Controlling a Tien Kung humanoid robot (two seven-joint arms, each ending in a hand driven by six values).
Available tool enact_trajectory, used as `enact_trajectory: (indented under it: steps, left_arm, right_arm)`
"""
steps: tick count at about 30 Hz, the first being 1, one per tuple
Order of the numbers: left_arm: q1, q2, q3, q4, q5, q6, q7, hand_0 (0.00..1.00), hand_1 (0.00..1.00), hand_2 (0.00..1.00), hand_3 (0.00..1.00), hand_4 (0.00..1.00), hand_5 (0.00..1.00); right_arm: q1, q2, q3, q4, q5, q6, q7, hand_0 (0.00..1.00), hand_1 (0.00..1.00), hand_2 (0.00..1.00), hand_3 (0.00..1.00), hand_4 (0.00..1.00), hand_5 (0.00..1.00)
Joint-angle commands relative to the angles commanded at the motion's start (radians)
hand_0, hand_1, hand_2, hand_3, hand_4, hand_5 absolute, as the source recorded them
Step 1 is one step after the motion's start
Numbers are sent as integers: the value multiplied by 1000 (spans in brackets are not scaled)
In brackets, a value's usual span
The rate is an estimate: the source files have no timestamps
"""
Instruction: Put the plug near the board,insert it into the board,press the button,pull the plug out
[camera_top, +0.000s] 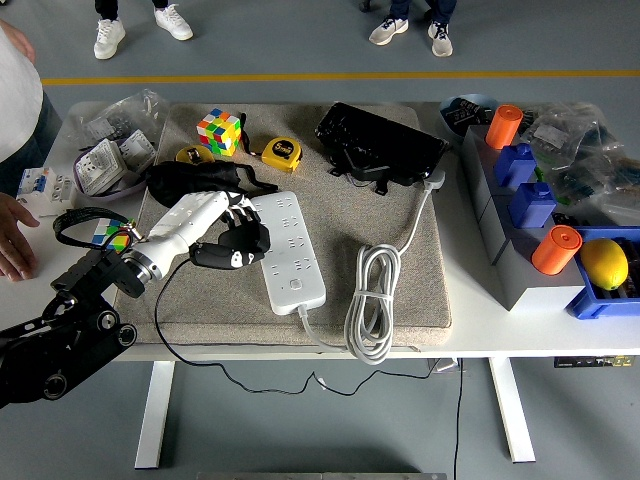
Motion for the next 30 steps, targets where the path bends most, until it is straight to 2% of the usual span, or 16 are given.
enact_trajectory:
  steps: [10,16,22,30]
  left_arm:
    - [-75,-46,62,74,3,3,18,432,430,478,545,796,2]
    - [-99,-66,83,120,-1,-1,22,431,429,476,545,797,2]
    - [-102,-69,83,149,-6,-1,17,431,429,476,545,796,2]
    - [-94,-62,78,144,-7,0,9,430,429,476,545,796,2]
  right_arm:
    - [2,-1,-4,0,2,0,0,629,678,694,608,998,551]
    - [4,-4,-8,2,2,0,0,630,678,693,608,998,550]
    - [3,-6,-11,2,2,0,1,629,678,694,608,998,548]
    - [2,-6,-8,3,0,0,1,630,679,694,607,998,547]
